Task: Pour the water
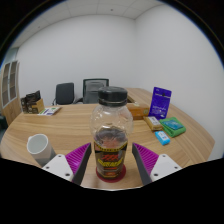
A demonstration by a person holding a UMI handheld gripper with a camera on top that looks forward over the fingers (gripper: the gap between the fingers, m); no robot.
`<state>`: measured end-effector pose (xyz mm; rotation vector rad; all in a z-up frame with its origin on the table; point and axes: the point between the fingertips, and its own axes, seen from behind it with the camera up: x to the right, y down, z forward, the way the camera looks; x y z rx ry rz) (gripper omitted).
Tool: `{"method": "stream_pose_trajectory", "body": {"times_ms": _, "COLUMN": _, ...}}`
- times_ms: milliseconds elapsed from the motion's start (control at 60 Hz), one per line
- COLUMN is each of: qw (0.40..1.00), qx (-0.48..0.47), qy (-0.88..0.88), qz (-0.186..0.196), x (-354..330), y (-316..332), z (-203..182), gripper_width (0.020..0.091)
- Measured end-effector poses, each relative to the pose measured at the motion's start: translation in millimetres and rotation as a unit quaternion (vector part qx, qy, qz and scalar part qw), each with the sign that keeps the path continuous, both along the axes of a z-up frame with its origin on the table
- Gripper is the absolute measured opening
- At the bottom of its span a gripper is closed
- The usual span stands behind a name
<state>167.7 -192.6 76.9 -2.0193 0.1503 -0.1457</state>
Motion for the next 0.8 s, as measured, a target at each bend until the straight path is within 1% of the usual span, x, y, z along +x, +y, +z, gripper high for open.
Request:
{"method": "stream_pose_trajectory", "body": {"times_ms": 50, "qw": 1.000, "qx": -0.006, "qy": 0.001, "qz": -0.004, "x": -3.0, "y": -11.0, "z": 7.1, "gripper_width": 0.0864}}
{"method": "stream_pose_trajectory", "body": {"times_ms": 117, "qw": 1.000, "qx": -0.009, "qy": 0.006, "qz": -0.007, "x": -10.6, "y": -29.2, "z": 21.1, "gripper_width": 0.0849}}
{"method": "stream_pose_trajectory", "body": {"times_ms": 217, "qw": 1.000, "qx": -0.015, "qy": 0.008, "qz": -0.007, "x": -28.2, "y": -64.8, "z": 47.0, "gripper_width": 0.0851}}
{"method": "stream_pose_trajectory", "body": {"times_ms": 350, "qw": 1.000, "qx": -0.028, "qy": 0.001, "qz": -0.009, "x": -55.1, "y": -130.3, "z": 82.5, "gripper_width": 0.0857}}
{"method": "stream_pose_trajectory", "body": {"times_ms": 550, "qw": 0.999, "qx": -0.046, "qy": 0.007, "qz": 0.000, "x": -100.3, "y": -227.5, "z": 121.2, "gripper_width": 0.0859}}
{"method": "stream_pose_trajectory", "body": {"times_ms": 683, "qw": 0.999, "qx": -0.043, "qy": -0.009, "qz": 0.002, "x": -117.2, "y": -270.0, "z": 141.6, "gripper_width": 0.0857}}
{"method": "stream_pose_trajectory", "body": {"times_ms": 800, "qw": 0.999, "qx": -0.042, "qy": -0.014, "qz": 0.003, "x": -124.4, "y": -293.1, "z": 149.4, "gripper_width": 0.0856}}
